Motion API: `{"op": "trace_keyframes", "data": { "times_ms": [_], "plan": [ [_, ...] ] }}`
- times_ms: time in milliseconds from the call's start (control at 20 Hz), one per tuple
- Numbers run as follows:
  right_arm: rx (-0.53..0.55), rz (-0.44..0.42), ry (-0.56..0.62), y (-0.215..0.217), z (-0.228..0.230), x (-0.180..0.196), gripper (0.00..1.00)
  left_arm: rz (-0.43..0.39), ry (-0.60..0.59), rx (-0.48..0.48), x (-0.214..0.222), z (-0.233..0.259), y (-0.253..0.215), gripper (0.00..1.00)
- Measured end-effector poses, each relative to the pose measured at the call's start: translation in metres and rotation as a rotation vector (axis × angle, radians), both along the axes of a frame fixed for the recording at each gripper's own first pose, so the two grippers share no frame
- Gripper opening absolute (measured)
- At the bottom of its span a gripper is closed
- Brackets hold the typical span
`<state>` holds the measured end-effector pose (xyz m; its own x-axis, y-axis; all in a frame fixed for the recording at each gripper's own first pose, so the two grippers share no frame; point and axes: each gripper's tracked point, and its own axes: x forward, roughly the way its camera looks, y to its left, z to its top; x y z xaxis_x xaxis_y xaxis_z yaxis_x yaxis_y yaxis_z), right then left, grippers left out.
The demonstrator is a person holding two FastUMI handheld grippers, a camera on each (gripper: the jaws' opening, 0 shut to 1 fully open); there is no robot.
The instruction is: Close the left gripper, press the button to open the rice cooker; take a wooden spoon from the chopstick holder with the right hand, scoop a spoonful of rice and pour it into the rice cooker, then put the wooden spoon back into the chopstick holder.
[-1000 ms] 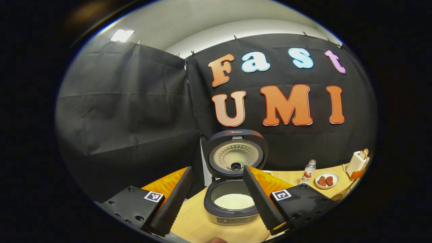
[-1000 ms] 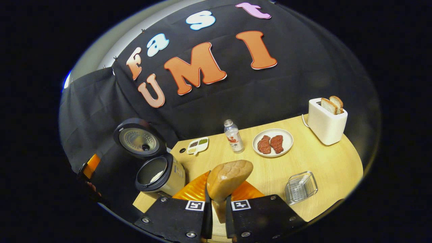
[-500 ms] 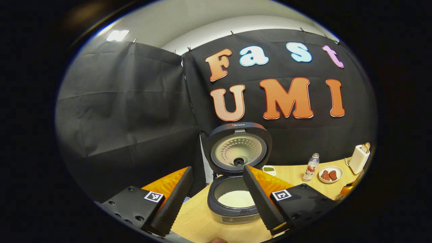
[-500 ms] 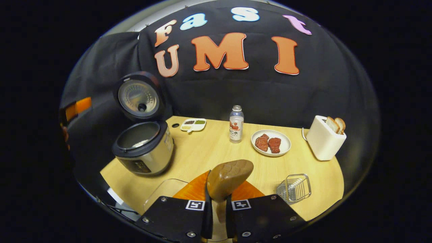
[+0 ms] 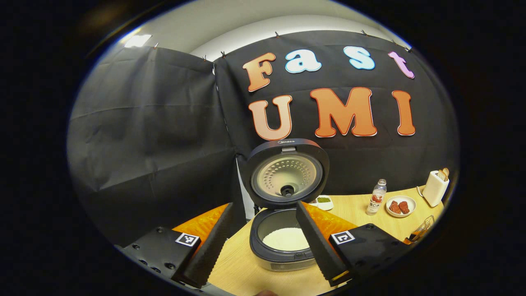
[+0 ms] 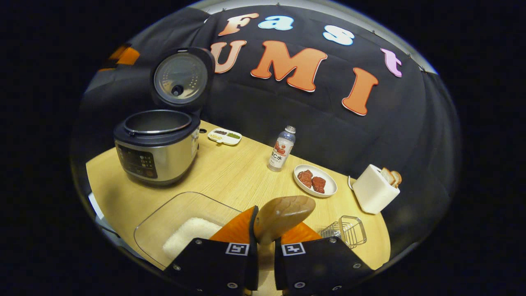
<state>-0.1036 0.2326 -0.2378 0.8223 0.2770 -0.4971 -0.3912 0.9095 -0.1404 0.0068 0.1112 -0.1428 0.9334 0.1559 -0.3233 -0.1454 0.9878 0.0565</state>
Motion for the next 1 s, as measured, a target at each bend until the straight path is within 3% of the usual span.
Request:
{"op": "trace_keyframes", "data": {
  "times_ms": [250, 550, 750, 1000],
  "plan": [
    [-0.083, 0.042, -0.075, 0.019, -0.009, -0.006, 0.13, 0.008, 0.021, -0.022, 0.004, -0.011, 0.011, 0.97],
    [-0.070, 0.057, -0.038, 0.040, -0.022, -0.023, 0.13, 0.012, 0.026, -0.027, 0.004, -0.015, 0.021, 0.97],
    [-0.020, 0.000, 0.004, 0.042, -0.023, -0.016, 0.13, 0.006, 0.033, -0.031, 0.006, -0.018, 0.022, 0.97],
    [0.132, -0.039, 0.078, 0.064, -0.011, -0.018, 0.13, -0.008, 0.047, -0.028, 0.005, -0.026, 0.023, 0.97]
  ]
}}
